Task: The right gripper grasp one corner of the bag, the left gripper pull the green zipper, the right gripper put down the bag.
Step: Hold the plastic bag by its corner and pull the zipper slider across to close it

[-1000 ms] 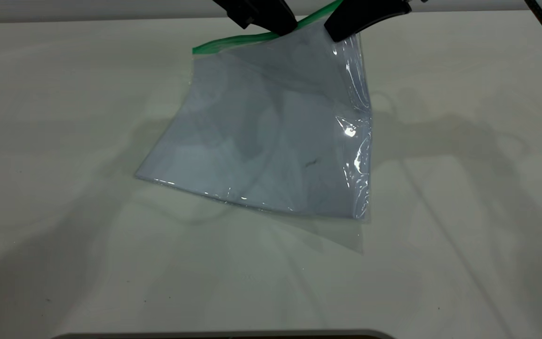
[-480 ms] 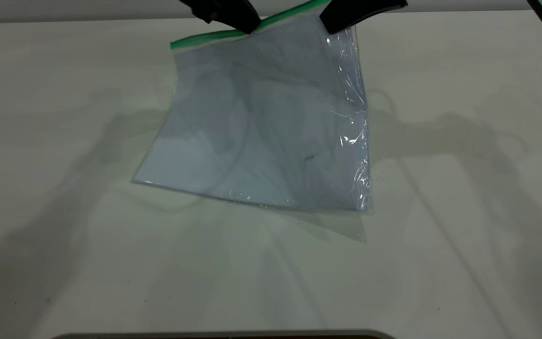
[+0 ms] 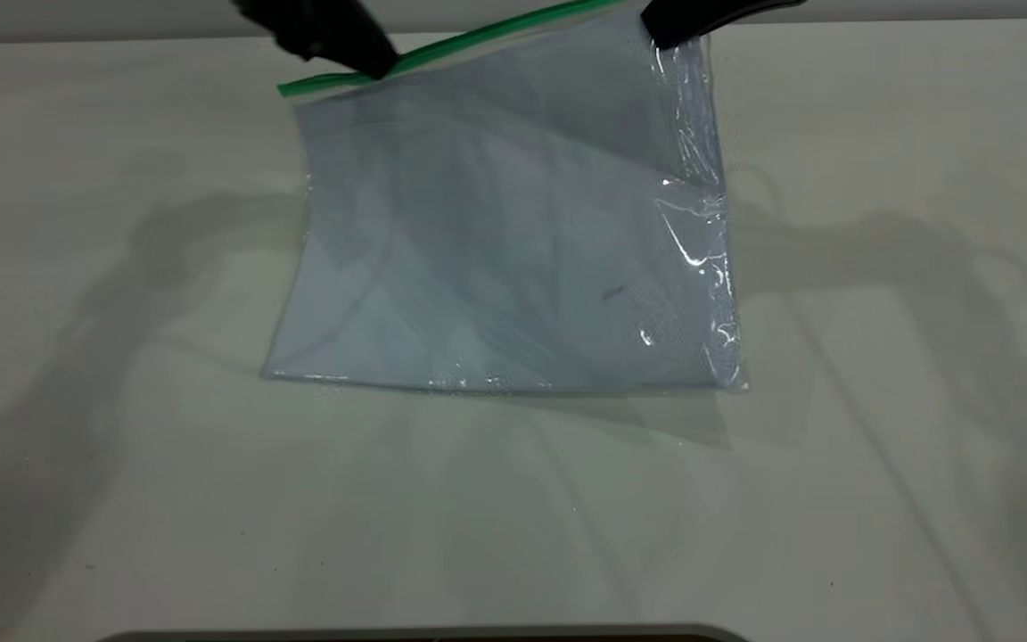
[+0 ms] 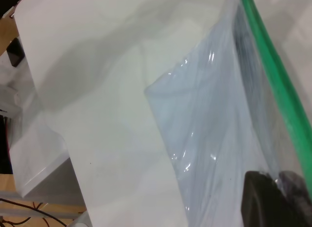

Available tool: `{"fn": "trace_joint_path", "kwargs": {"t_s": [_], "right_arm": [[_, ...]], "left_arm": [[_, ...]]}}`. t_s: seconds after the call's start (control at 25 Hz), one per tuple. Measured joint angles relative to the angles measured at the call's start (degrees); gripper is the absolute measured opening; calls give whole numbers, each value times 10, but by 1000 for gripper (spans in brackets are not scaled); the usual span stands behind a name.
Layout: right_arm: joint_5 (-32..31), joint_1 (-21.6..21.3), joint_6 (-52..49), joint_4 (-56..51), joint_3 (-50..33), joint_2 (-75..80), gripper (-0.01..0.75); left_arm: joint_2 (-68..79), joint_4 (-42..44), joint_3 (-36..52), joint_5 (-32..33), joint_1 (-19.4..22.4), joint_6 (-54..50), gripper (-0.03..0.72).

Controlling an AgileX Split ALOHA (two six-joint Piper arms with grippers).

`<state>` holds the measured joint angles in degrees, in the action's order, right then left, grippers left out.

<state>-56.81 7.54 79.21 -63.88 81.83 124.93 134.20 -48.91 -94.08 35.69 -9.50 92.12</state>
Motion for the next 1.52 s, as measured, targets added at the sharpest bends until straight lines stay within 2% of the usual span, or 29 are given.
{"fn": "trace_joint_path", "kwargs": {"t_s": [0.72,1.52], "right_arm": [[-3,-1,1,0,0,0,33],[-3,-2,1,4,0,0,33]], "left_arm": [[2,16,0,-9,63,-11,101],[2,39,0,-9,70,-47,124]]}}
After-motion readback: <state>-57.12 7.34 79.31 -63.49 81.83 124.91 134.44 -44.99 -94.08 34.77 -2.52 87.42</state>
